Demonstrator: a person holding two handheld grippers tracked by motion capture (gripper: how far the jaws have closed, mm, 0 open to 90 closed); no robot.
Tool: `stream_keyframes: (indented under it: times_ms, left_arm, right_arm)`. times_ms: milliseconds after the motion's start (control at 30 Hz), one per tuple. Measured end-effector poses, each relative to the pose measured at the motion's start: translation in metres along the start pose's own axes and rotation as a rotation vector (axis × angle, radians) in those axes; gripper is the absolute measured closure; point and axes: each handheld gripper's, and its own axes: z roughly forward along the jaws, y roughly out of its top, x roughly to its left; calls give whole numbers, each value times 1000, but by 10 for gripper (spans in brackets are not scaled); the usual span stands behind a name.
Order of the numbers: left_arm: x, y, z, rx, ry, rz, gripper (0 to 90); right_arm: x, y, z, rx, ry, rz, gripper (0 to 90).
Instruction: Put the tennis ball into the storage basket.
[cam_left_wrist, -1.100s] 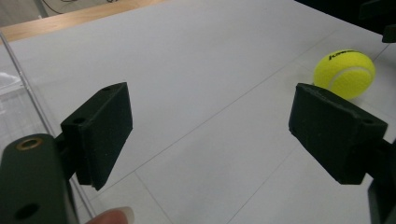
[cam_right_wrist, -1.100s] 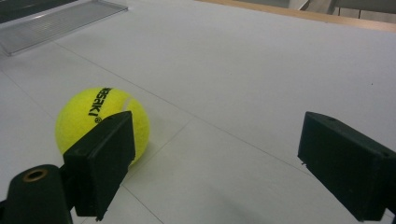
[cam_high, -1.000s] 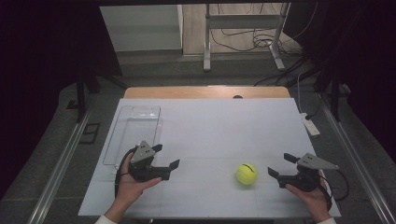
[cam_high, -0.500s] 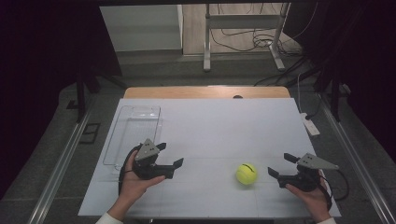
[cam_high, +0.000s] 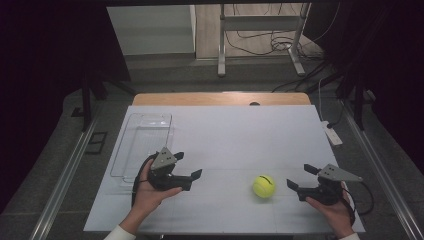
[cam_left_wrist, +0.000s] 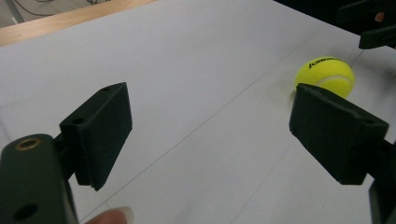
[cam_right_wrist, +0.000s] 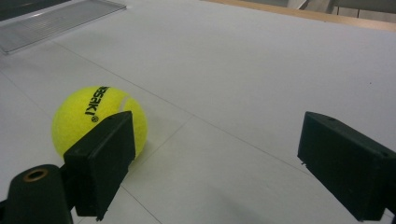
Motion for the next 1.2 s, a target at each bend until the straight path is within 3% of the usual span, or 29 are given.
stream_keyframes:
  times_ms: [1200]
  left_arm:
    - [-20, 19, 25, 18, -84, 46, 142]
  right_arm:
    - [-1, 0, 1, 5, 0, 1, 115]
